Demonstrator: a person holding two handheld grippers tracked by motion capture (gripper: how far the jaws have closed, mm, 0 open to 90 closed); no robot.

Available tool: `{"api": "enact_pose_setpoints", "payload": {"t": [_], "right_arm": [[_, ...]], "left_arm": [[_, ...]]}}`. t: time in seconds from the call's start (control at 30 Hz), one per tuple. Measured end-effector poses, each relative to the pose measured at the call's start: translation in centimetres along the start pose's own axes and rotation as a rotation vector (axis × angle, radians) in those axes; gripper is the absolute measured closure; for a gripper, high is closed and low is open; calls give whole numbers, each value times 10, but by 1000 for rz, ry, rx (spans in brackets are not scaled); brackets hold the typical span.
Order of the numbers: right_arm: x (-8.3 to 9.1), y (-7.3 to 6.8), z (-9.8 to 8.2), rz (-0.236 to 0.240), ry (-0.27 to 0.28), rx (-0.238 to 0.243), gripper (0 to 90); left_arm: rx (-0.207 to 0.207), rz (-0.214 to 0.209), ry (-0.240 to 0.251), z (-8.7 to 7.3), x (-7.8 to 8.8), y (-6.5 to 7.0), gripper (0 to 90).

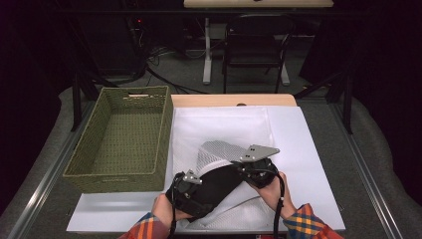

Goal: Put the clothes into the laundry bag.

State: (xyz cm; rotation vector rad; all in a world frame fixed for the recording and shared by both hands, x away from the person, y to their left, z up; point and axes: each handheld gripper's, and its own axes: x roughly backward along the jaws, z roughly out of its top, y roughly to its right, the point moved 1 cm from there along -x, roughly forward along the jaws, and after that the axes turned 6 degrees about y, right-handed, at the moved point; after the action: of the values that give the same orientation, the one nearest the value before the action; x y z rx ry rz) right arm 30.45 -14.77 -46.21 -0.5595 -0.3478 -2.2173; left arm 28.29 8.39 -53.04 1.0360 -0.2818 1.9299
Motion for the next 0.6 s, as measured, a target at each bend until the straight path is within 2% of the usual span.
{"api": "enact_pose_setpoints", "payload": {"t": [0.07, 0.1, 0.13, 0.2, 0.27, 0.3, 0.4, 0.53, 0.6], "right_arm": [[0, 0, 0, -1, 1, -1, 888], [0, 0, 0, -1, 0, 0, 887], [0, 0, 0, -2, 0, -1, 887], [0, 0, 0, -2, -1, -1, 887], [0, 0, 0, 0, -1, -2, 887], [0, 0, 0, -1, 0, -1, 887], [-1, 0, 0, -1, 0, 0, 887], [-1, 0, 0, -1, -1, -3, 887], [-1, 0, 1, 0, -2, -2, 887]], "left_arm": [[0, -7, -13, -2, -2, 1, 149], [-16, -5, -24, -2, -3, 0, 149], [-9, -10, -23, -2, -5, 1, 149], [-25, -1, -36, -3, -7, 1, 159], [-16, -4, -31, -4, -9, 0, 173], [-2, 7, -22, -5, -10, -1, 268], [8, 13, 7, -5, -11, -2, 399], [38, -6, 46, -6, -11, -3, 605], [36, -6, 62, -5, -10, -2, 674]]}}
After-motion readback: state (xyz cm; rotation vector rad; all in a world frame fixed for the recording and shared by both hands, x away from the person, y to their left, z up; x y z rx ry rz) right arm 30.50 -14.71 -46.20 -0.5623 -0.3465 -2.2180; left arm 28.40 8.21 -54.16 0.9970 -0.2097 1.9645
